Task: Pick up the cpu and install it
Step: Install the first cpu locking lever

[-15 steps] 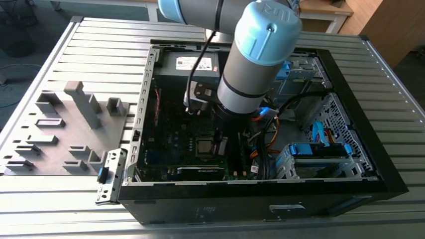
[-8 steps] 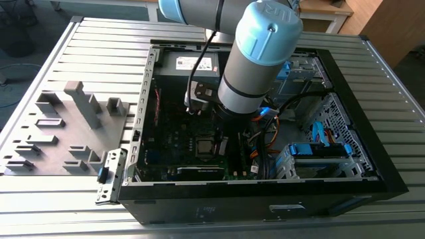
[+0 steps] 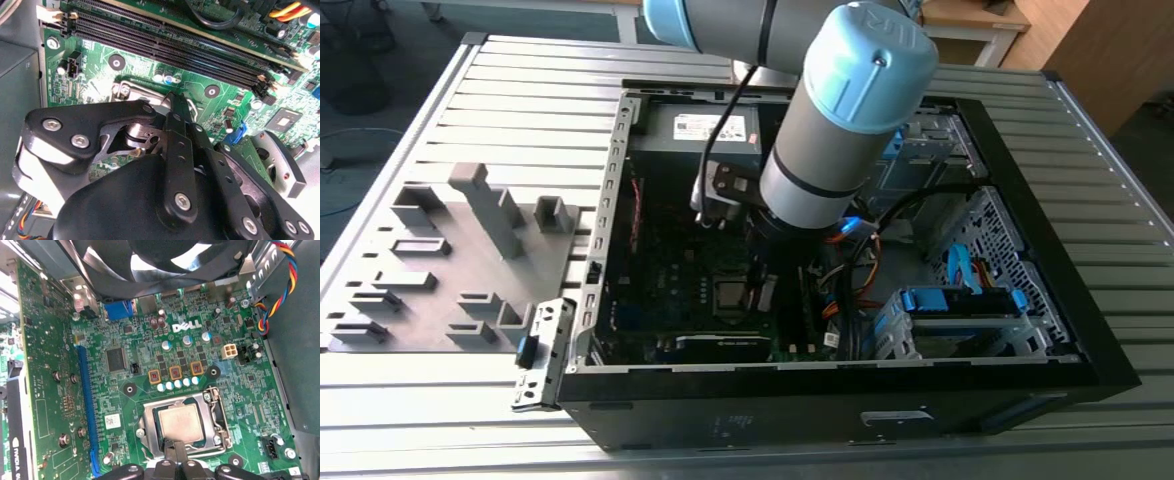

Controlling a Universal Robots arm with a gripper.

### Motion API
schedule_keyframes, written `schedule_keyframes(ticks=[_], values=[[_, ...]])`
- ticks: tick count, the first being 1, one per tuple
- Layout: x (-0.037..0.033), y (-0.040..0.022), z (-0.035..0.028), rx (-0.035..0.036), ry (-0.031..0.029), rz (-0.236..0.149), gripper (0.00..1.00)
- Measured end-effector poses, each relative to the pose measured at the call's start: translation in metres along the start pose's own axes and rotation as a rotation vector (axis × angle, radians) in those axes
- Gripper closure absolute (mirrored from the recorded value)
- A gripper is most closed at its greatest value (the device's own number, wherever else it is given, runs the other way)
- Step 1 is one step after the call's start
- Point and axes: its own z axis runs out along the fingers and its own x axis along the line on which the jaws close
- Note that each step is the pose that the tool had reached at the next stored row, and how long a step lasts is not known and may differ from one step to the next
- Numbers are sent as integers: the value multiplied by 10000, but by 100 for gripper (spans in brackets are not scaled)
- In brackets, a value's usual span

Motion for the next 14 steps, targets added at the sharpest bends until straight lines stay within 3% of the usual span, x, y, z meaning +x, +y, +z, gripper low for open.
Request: schedule_keyframes(ticks=[3, 7, 14], values=[[-1, -2, 0, -106, 24, -2, 89], [0, -2, 0, -172, 38, -2, 89], [-5, -31, -3, -186, 43, -1, 89]])
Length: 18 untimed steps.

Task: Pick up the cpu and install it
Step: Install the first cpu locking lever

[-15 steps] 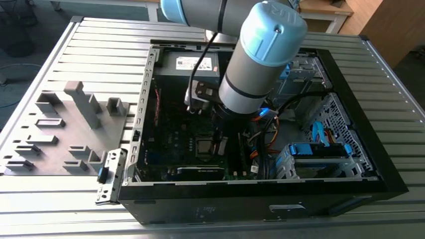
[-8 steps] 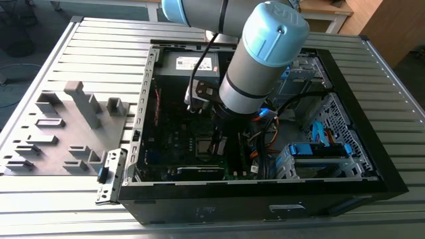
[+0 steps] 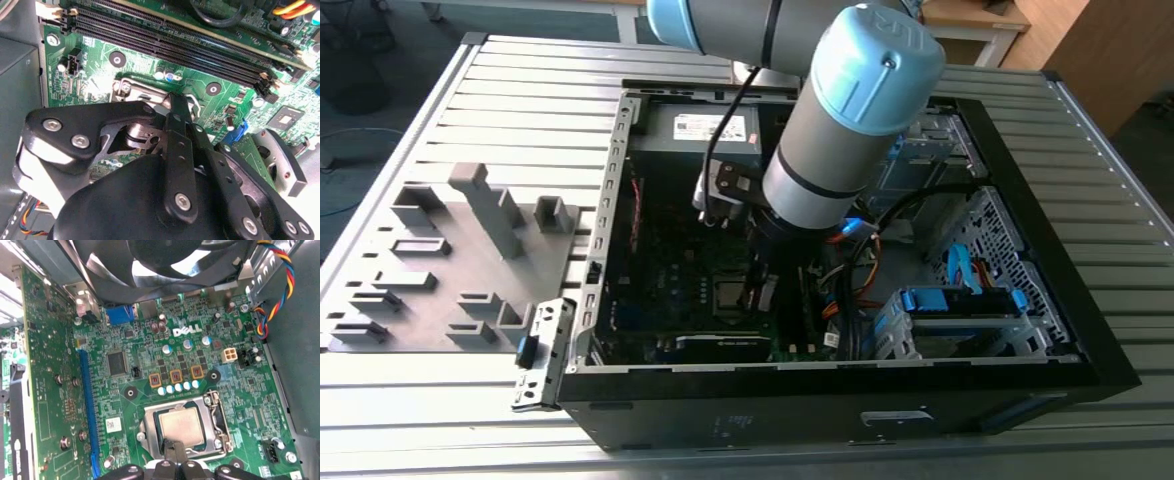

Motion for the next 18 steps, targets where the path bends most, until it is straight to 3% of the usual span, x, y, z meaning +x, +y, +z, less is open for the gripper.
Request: schedule_keyframes(ticks=[18], values=[[-12, -56, 2, -15, 1, -1, 89]])
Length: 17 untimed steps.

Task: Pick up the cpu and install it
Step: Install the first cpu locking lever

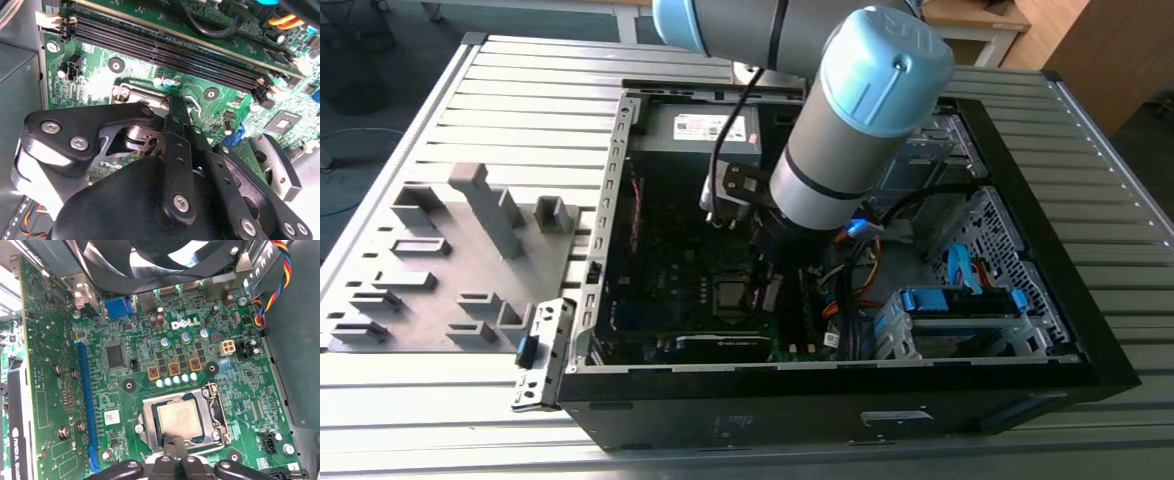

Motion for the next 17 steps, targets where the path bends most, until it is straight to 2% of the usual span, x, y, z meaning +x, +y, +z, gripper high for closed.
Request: schedule_keyframes(ticks=[9, 11, 14, 17], values=[[-5, -30, 8, 1, 1, 1, 89], [9, -36, 12, 0, -11, -3, 89], [42, -42, 9, 2, 2, -1, 89], [47, -43, 12, 1, 3, 0, 89]])
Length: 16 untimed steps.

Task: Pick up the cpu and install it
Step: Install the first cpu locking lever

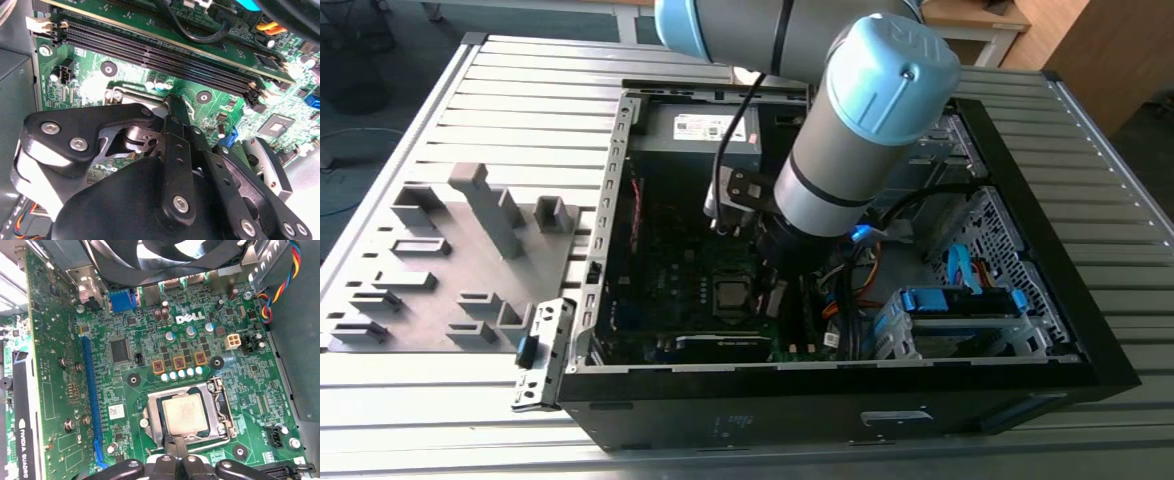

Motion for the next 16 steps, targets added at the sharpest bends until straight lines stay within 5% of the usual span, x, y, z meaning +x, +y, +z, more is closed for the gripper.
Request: schedule_keyframes(ticks=[16], values=[[47, -46, 22, 1, 8, -33, 89]])
